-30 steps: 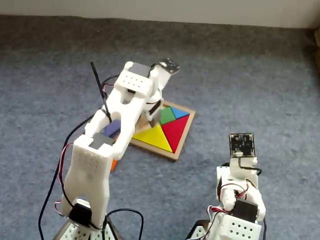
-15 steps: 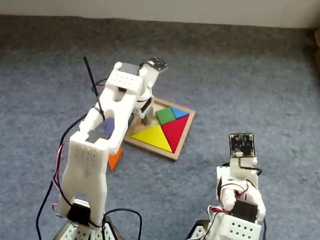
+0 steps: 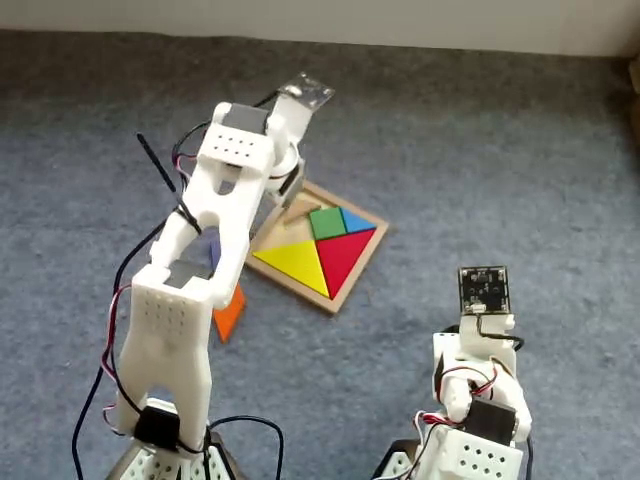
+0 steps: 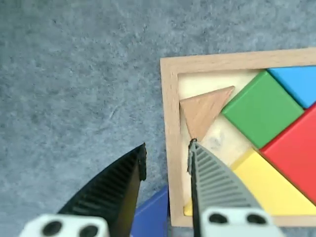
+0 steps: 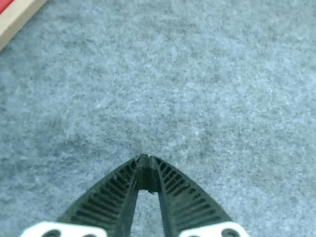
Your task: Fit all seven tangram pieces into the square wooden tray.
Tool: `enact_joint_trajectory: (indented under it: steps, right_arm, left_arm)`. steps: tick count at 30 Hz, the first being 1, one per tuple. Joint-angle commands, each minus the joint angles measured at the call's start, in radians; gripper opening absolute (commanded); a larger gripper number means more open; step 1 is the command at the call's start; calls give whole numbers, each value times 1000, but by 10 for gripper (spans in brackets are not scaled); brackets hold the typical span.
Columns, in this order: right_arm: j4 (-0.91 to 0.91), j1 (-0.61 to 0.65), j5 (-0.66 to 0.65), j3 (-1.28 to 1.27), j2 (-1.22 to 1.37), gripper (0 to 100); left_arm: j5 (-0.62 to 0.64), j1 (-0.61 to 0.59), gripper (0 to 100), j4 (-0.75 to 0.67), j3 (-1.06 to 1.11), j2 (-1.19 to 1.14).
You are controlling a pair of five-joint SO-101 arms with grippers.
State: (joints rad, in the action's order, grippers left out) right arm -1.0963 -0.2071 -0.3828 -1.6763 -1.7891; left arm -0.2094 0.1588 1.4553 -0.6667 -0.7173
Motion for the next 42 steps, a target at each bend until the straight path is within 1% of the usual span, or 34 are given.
enact_joint_trajectory:
  steps: [1,6,10,13,15,17,20,23,31,33,37,42]
  right_arm:
    - [-5,-13,2,-97,-16,9]
    - [-4,-13,2,-97,-19,9]
    - [-4,-13,2,-97,-19,9]
    - [-4,-13,2,-97,-19,9]
    - [-4,-13,2,-97,-19,9]
    - [-4,-13,2,-97,-19,9]
    - [-4,-13,2,-97,-19,9]
    - [-4,-13,2,-97,-19,9]
    - [-4,-13,2,-97,-19,9]
    - [-4,-13,2,-97,-19,9]
    - [-4,-13,2,-97,-19,9]
    - [-4,-13,2,-97,-19,9]
  left_arm:
    - [17,-15,148,-15,-71,67]
    - [17,-4,148,-8,-68,65]
    - [12,48,149,15,-71,68]
    - [9,93,192,28,-67,64]
    - [9,99,222,25,-68,42]
    - [-34,99,226,14,-74,10]
    - [-107,101,207,-2,-79,-41]
    - [-126,102,199,-2,-79,-73]
    - [-285,97,200,-3,-79,-90]
    - [-325,99,200,-29,-76,-90]
    - [-362,102,200,-75,-68,-94]
    - [-411,117,199,-84,-67,-166]
